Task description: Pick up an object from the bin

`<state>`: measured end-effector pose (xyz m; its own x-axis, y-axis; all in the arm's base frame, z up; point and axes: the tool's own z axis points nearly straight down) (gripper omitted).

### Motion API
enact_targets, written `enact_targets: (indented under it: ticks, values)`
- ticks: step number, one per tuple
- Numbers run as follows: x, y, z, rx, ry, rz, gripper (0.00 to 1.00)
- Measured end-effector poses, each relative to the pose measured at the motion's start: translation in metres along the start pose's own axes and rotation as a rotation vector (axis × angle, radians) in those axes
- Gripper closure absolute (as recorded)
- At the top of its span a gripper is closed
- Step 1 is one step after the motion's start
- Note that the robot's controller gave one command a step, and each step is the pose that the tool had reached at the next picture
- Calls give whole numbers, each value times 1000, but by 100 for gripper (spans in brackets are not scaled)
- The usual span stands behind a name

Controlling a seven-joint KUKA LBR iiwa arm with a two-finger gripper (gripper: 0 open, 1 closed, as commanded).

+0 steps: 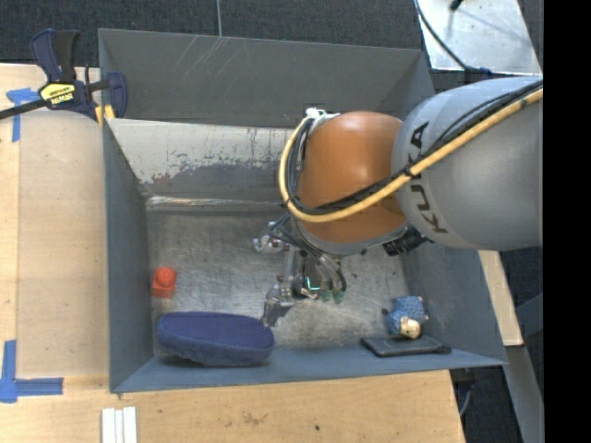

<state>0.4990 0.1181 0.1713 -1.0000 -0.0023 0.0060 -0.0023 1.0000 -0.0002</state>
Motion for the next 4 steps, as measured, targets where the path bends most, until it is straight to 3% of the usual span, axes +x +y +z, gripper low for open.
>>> enact_targets:
  ticks: [1, 2, 3, 4]
  values:
    - [-37, -115, 72, -2, -10, -192, 0]
    - [-37, -111, 70, -4, -10, -194, 100]
    - [-32, -135, -62, 4, -17, -313, 100]
    - [-43, -141, -19, 1, -6, -625, 100]
